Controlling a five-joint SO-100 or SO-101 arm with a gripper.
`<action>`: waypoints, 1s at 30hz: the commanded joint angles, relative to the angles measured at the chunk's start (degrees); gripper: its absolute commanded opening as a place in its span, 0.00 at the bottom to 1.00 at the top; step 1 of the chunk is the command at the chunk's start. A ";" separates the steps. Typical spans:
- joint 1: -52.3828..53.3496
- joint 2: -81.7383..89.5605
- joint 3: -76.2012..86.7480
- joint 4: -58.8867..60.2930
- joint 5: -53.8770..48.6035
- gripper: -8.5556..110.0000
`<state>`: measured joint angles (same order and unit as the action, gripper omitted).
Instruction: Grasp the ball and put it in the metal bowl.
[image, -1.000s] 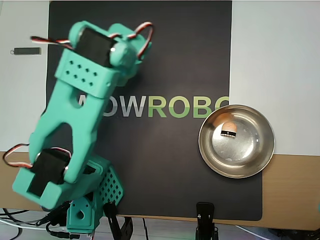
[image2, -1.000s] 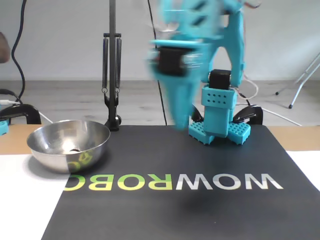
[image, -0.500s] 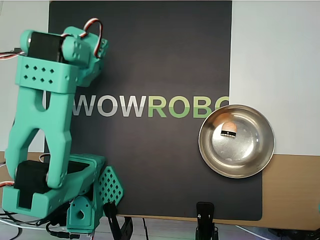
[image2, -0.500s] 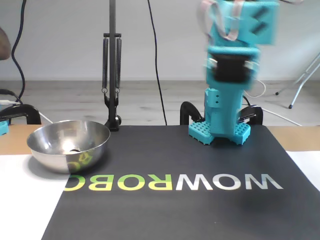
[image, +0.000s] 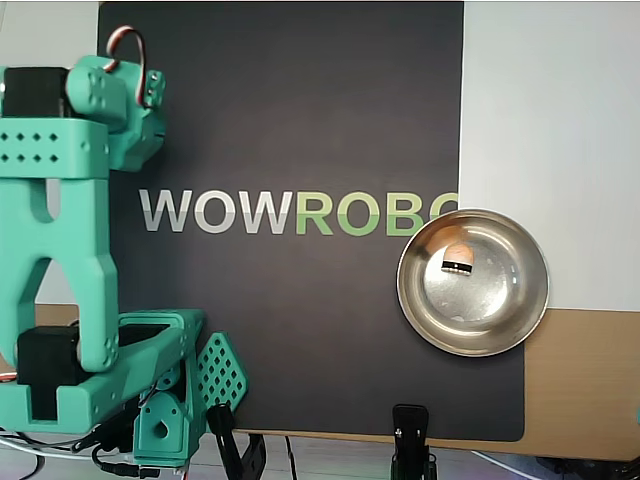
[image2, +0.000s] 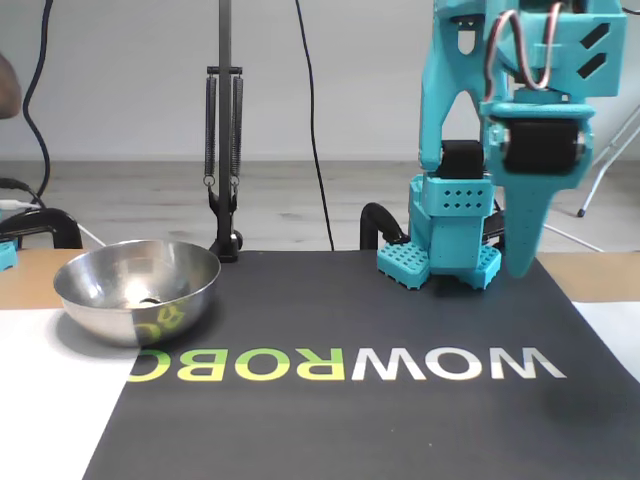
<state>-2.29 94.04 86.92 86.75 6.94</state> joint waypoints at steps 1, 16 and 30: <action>-0.26 3.87 0.18 -1.49 0.35 0.07; -3.34 29.88 31.90 -27.60 0.18 0.07; -1.32 66.71 59.50 -41.75 -0.18 0.07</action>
<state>-4.31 154.42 143.79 46.49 6.94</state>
